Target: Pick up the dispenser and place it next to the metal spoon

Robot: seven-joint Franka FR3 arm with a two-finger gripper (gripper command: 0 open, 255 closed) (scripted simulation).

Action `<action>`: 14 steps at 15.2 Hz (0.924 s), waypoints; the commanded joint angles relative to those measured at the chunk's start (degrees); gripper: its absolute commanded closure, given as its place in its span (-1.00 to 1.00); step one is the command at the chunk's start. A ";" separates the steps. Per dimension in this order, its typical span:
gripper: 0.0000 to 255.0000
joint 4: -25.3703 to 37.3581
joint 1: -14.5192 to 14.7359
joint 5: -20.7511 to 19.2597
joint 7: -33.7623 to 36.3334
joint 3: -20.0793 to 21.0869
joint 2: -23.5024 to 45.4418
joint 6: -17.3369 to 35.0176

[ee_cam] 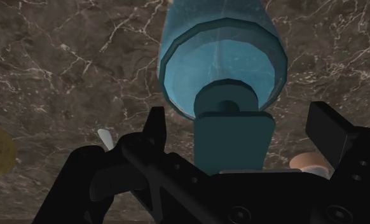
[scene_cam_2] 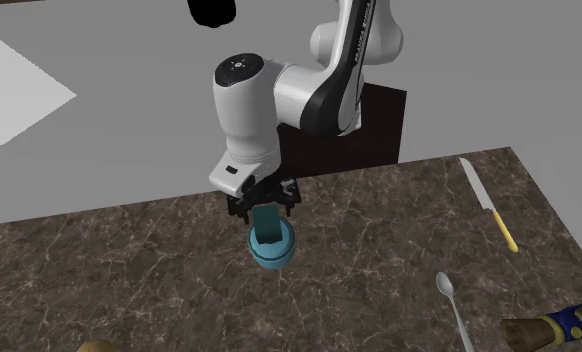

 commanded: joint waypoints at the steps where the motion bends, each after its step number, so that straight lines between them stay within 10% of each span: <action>1: -1.00 0.02 0.04 0.17 -0.15 -0.05 0.18 0.14; 6: -1.00 0.02 0.04 0.16 -0.15 -0.05 0.17 0.14; 7: 1.00 0.02 0.04 0.16 -0.15 -0.05 0.17 0.14; 14: 1.00 0.03 0.03 0.15 -0.14 -0.05 0.16 0.12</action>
